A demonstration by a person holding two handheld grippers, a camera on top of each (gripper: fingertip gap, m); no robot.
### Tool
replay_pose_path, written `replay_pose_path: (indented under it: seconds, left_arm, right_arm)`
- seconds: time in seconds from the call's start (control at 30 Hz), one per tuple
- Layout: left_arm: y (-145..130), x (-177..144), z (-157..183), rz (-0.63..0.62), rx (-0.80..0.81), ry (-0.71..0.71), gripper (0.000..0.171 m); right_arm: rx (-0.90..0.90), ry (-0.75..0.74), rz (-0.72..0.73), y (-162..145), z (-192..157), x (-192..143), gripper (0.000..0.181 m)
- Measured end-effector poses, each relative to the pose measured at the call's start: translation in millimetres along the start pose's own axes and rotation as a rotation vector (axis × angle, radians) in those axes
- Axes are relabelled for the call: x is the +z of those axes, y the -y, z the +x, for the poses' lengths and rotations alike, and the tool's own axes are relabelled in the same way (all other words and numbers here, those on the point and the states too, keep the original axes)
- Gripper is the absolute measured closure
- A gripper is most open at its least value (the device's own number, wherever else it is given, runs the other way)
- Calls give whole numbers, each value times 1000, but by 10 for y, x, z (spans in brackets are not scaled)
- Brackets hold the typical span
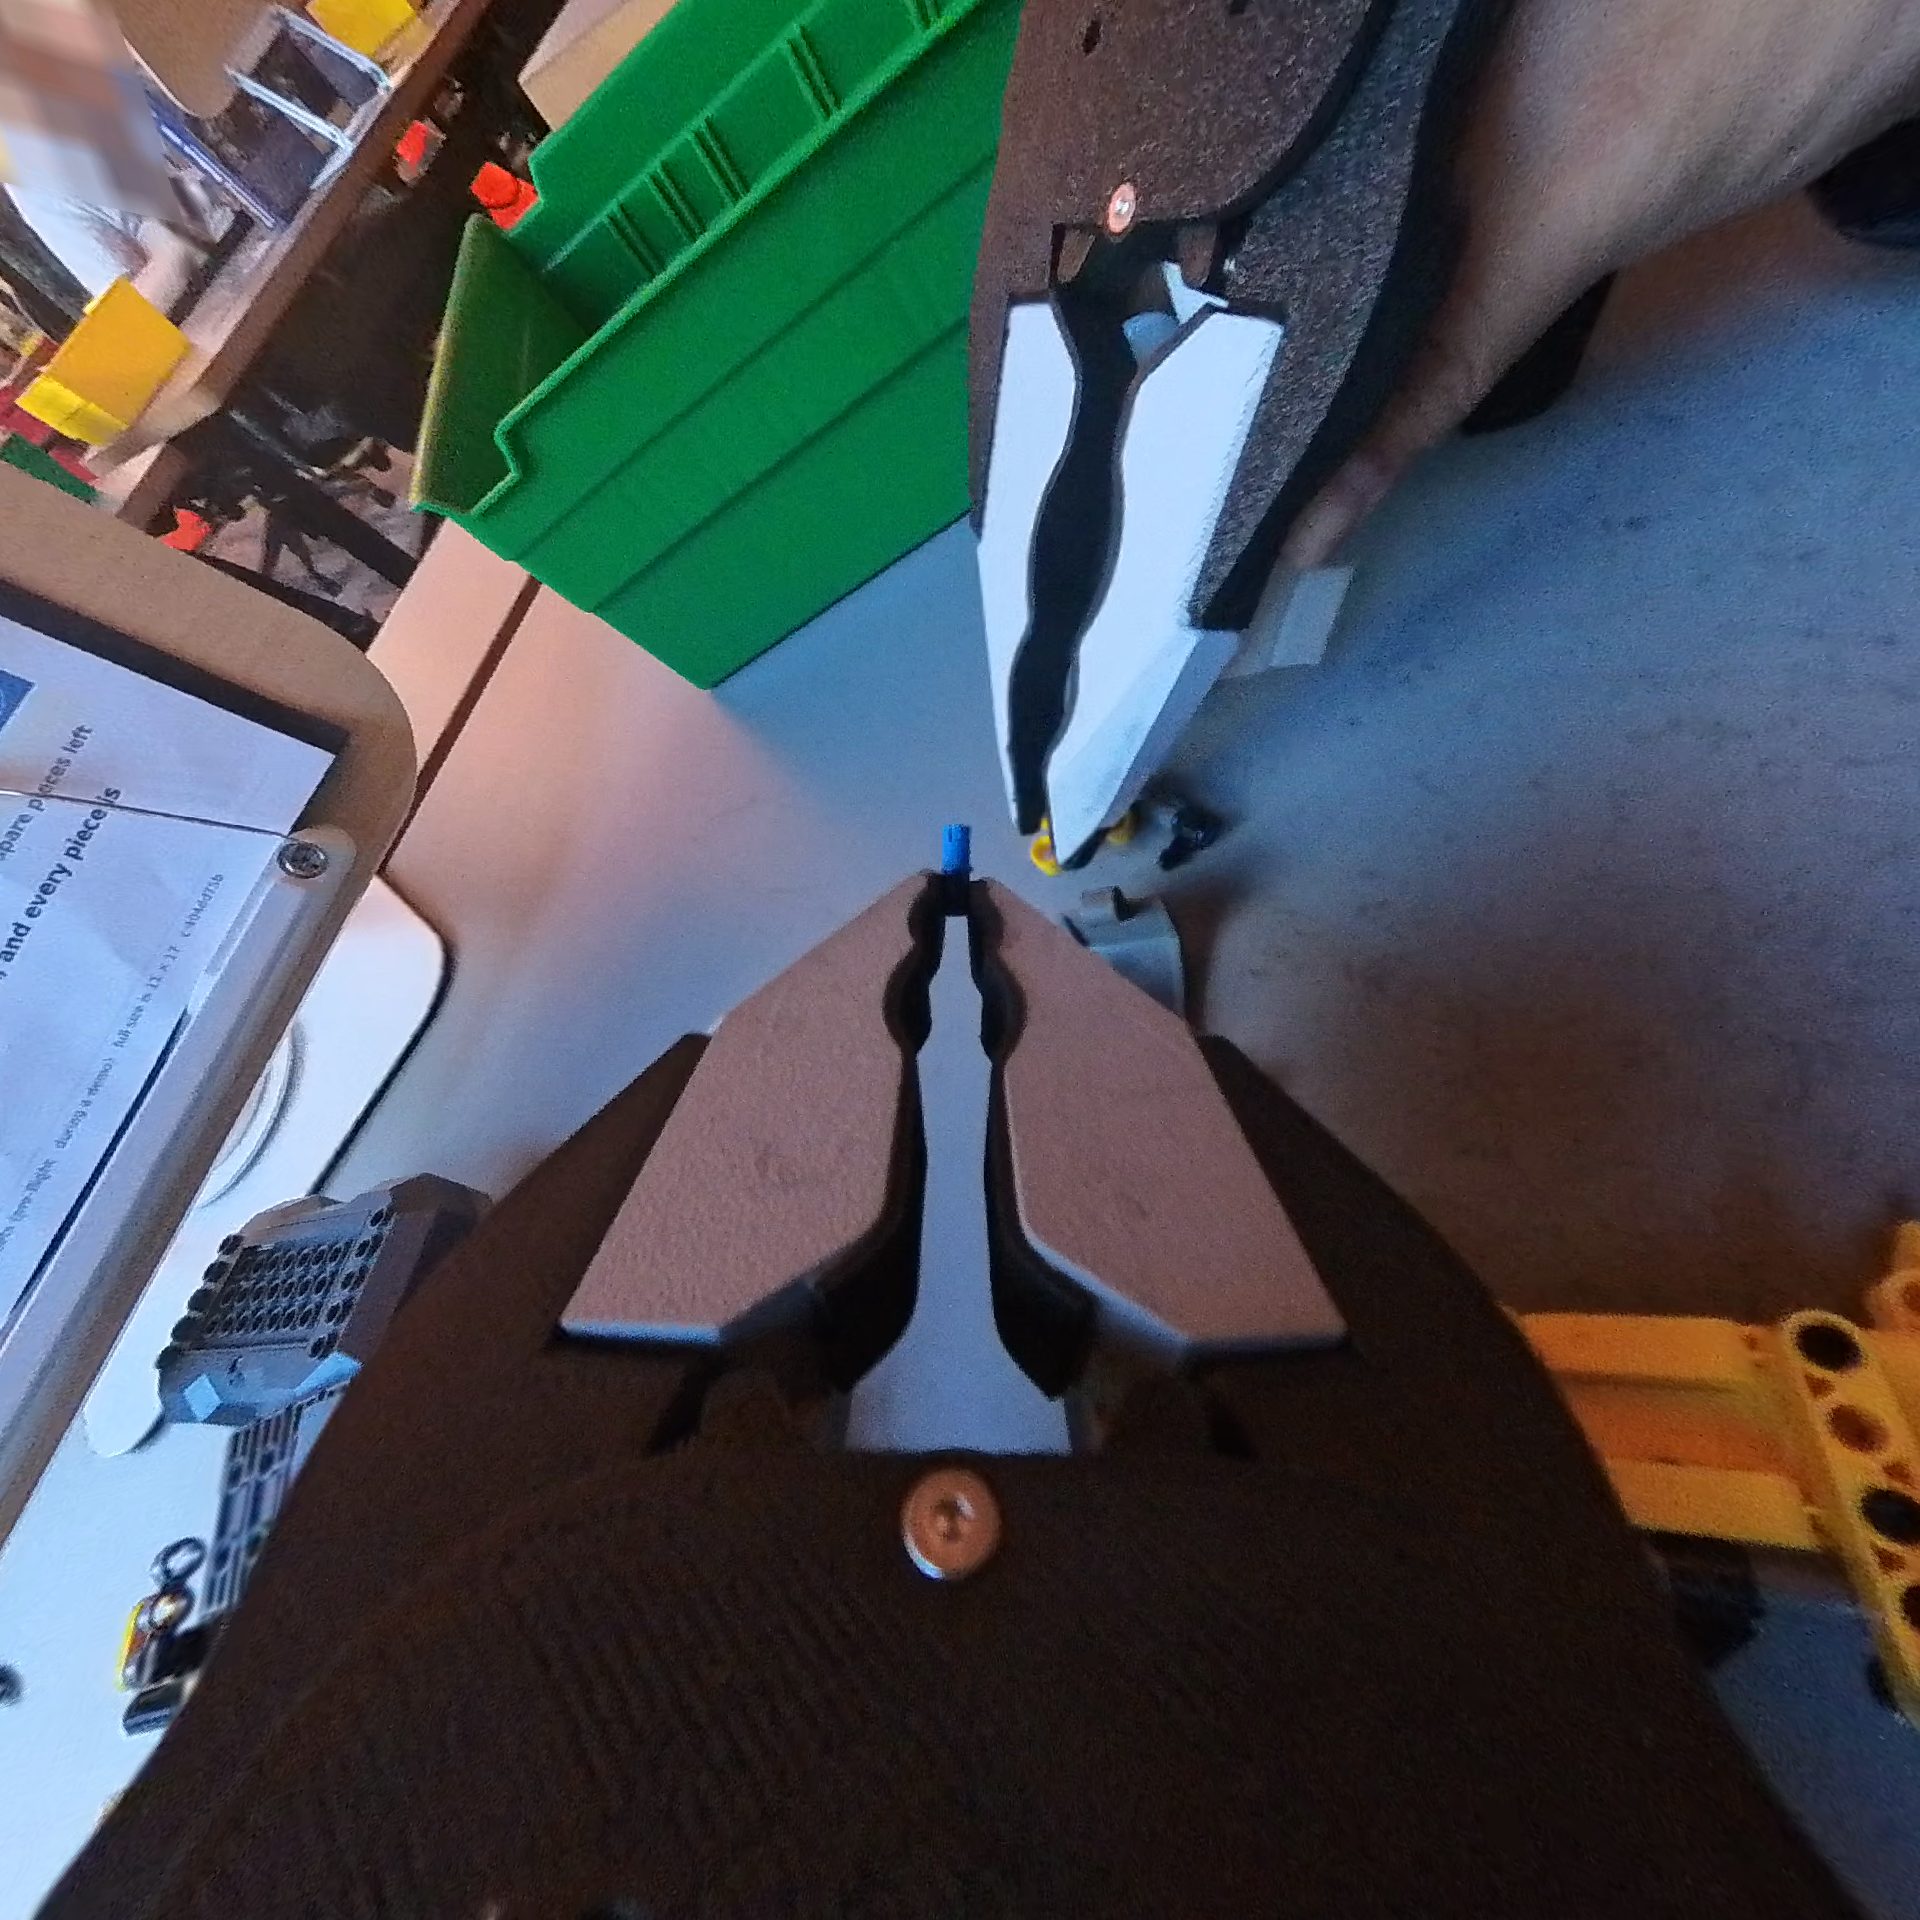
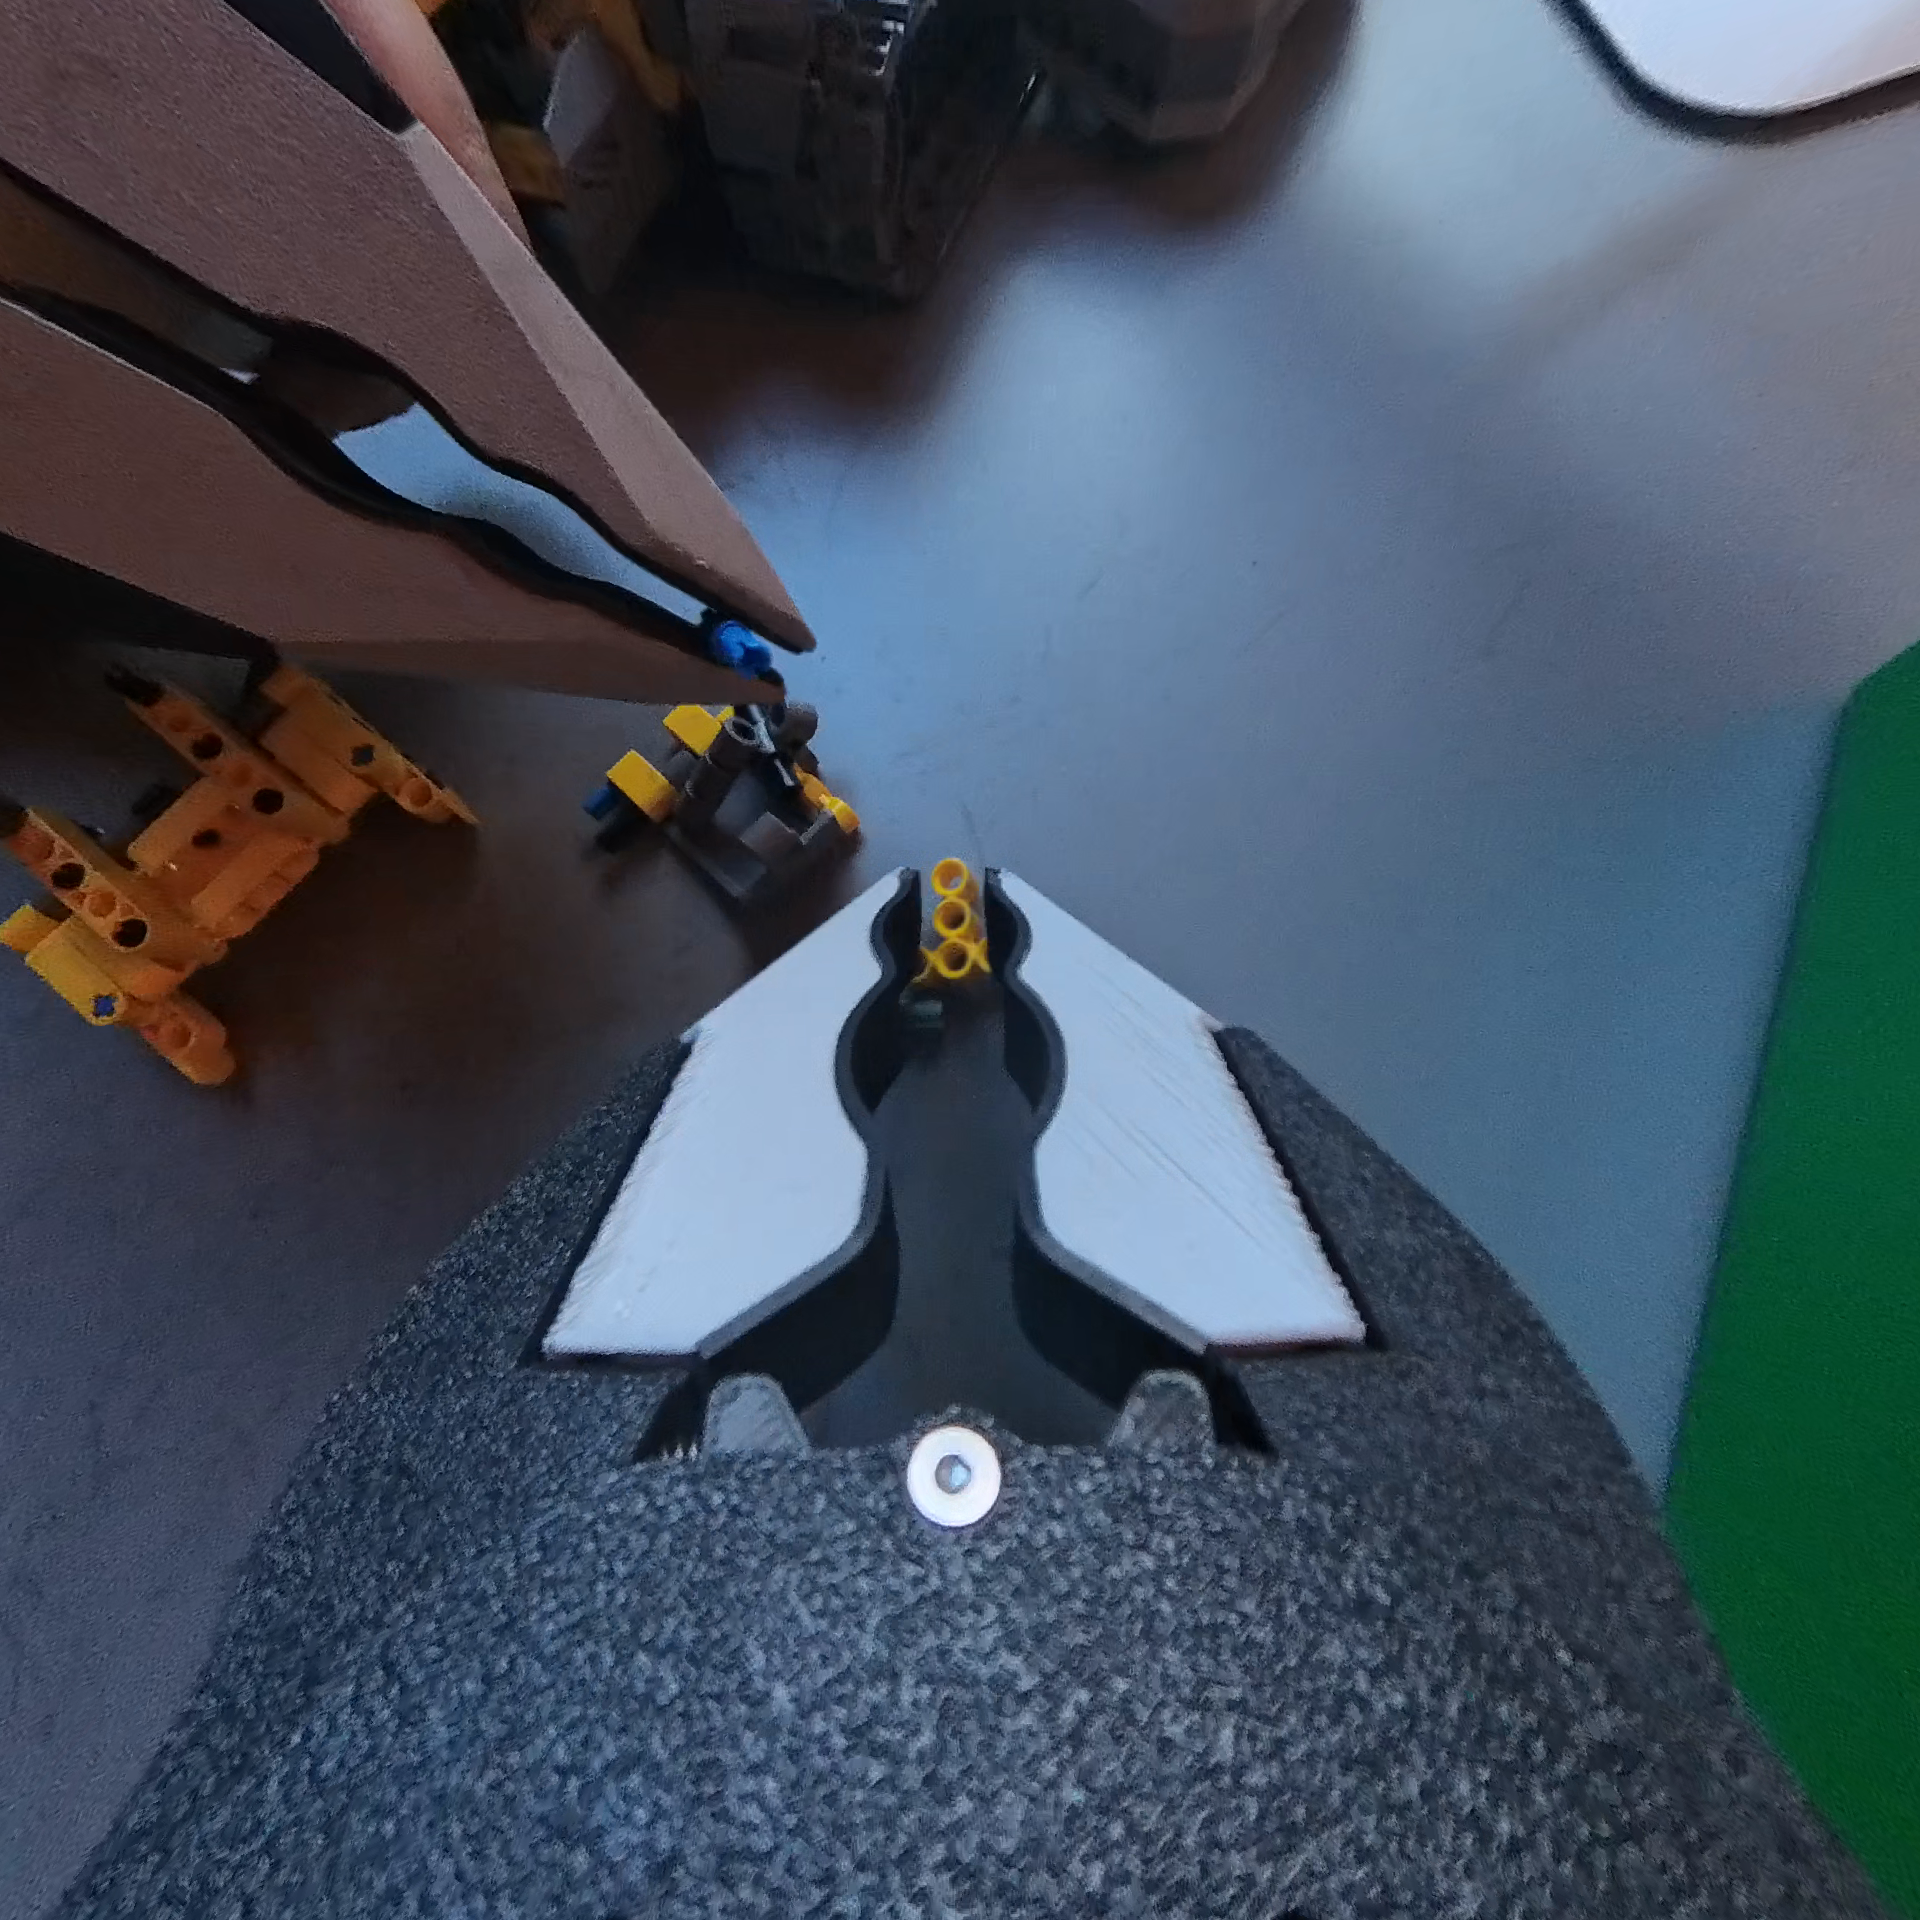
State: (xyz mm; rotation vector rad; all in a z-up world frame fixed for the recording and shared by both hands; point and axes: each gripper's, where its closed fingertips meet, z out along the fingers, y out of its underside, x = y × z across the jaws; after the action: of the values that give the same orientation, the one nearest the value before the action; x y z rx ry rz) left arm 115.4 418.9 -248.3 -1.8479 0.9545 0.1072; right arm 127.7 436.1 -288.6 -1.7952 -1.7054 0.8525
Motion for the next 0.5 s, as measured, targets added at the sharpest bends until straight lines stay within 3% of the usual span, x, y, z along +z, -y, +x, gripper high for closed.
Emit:
replay_pose_path:
  seconds: [0.13, 0.37, 0.5]
  left_arm:
    - [11, -6, -16, 13, 5, 6, 170]
    - [147, -72, -11, 108, 88, 16, 170]
    - [232, -93, 47, 151, 125, 15, 170]
  right_arm:
    - [-51, 4, 99, 183, -48, -107, 168]
    - [3, 219, 312, 510, -337, -346, 166]
    - [50, 315, 386, 603, -420, -454, 181]
